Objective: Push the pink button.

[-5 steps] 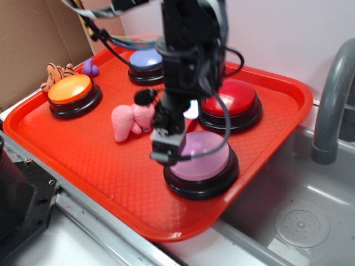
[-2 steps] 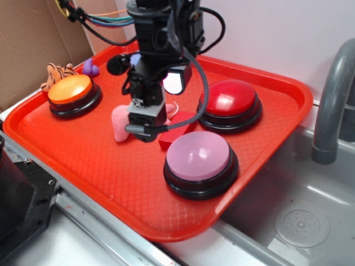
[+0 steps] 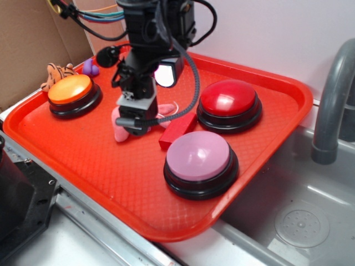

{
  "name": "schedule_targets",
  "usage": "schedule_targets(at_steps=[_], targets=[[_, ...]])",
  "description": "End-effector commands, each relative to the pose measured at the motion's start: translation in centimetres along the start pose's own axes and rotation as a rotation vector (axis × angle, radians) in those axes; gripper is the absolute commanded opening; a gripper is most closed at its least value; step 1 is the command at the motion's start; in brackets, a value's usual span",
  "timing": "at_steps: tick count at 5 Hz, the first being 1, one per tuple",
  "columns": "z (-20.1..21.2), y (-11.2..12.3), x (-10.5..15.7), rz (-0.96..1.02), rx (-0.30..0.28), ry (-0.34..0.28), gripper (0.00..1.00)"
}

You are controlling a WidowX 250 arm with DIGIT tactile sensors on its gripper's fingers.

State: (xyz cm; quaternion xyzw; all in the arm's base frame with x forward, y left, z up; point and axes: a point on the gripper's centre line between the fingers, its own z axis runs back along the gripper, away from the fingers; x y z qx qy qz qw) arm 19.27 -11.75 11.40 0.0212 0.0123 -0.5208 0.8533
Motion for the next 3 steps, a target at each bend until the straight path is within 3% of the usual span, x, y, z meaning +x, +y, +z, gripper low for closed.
schedule_targets(at_steps=[1,3], targets=[[2.6,-1.1,0.2,0.013,0.041,-0.075,1.00],[3.5,-1.2,-0.8,0.036,0.044,-0.090,1.00]])
